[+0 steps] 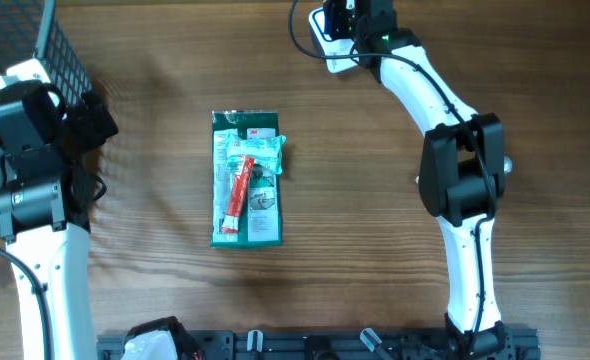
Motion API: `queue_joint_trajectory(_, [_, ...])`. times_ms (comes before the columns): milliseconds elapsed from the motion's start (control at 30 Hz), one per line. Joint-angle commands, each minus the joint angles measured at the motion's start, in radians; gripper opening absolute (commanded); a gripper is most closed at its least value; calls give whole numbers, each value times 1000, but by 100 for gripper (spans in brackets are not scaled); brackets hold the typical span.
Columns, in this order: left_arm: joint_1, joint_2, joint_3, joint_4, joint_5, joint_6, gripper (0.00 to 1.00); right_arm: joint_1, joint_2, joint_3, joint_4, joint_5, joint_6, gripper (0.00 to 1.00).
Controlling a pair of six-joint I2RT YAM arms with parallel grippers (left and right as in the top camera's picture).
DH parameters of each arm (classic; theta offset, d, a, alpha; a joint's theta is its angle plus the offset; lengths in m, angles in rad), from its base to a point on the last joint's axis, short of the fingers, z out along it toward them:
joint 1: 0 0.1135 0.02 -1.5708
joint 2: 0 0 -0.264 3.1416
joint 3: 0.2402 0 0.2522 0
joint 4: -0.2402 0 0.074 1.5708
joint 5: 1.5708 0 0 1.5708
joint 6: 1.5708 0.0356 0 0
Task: Scan the item barcode
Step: 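Carry the jar up to the white scanner with the right gripper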
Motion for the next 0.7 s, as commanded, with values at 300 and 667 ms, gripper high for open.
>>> queue_joint_trajectory(300, [5,40,-56,-52,54,-40,100,4,36,16,-33,-42,-29,4])
queue_joint_trajectory(667, [5,40,-56,-52,54,-40,100,5,37,16,-9,-42,-32,4])
